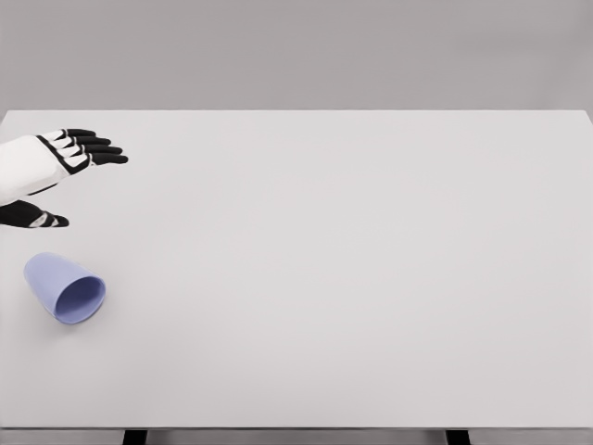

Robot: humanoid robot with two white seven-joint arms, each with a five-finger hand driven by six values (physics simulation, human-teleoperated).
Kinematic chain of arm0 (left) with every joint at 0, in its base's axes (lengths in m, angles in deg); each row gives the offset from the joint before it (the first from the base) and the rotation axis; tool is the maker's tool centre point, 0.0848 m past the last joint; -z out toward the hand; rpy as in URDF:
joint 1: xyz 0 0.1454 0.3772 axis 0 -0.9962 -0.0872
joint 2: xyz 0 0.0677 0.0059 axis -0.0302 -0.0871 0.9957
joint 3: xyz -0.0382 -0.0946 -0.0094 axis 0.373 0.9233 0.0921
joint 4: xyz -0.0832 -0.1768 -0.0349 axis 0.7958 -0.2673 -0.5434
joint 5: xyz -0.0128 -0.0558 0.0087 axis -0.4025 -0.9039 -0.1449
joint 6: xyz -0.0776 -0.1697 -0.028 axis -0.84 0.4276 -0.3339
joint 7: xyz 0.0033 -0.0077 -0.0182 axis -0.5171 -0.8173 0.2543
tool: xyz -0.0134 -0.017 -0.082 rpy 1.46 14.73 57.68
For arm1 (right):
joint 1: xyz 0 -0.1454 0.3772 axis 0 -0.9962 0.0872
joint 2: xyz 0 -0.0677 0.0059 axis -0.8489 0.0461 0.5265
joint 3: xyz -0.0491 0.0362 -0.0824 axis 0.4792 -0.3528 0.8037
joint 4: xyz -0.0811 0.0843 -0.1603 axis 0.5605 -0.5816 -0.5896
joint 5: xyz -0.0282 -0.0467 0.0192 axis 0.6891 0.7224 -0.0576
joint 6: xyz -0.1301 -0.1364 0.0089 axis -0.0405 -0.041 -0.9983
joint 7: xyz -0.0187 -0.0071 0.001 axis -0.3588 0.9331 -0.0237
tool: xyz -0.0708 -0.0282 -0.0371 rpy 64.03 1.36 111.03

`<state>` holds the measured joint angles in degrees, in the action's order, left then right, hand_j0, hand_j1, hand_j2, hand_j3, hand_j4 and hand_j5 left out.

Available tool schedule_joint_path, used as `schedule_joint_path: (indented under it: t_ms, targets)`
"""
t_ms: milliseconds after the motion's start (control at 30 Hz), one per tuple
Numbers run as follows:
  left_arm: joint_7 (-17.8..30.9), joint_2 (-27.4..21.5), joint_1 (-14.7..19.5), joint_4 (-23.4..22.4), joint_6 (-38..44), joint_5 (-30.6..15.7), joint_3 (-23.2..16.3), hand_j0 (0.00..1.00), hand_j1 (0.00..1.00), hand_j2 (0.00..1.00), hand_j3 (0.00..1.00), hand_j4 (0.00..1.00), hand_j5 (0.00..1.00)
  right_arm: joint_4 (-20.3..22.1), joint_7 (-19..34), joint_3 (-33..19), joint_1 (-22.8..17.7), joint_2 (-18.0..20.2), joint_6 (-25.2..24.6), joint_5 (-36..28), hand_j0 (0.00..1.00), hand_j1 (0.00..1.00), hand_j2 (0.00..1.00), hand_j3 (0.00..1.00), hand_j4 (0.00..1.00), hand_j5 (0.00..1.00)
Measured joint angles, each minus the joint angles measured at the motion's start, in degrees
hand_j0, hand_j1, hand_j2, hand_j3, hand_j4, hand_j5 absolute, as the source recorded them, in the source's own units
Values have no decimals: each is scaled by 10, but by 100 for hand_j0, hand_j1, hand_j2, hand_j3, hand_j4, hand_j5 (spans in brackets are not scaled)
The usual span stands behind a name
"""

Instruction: Flip the cup with left arm and place it on the table

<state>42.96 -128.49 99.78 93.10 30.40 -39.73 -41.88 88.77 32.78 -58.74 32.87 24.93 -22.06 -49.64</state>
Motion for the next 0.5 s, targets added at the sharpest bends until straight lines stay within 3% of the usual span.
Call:
schedule_joint_path:
  t_ms: [233, 333, 500]
  targets:
    - [16, -3, 6, 0, 0, 3, -12, 100, 100, 100, 100, 100, 100, -1, 0, 0, 0, 0, 0, 0, 100, 100, 100, 100, 100, 100]
    - [29, -28, 4, 0, 0, 2, -15, 100, 100, 100, 100, 100, 100, -1, 0, 0, 0, 0, 0, 0, 100, 100, 100, 100, 100, 100]
    - [32, -165, -13, -5, 0, -53, -68, 100, 100, 100, 100, 100, 100, -1, 0, 0, 0, 0, 0, 0, 100, 100, 100, 100, 100, 100]
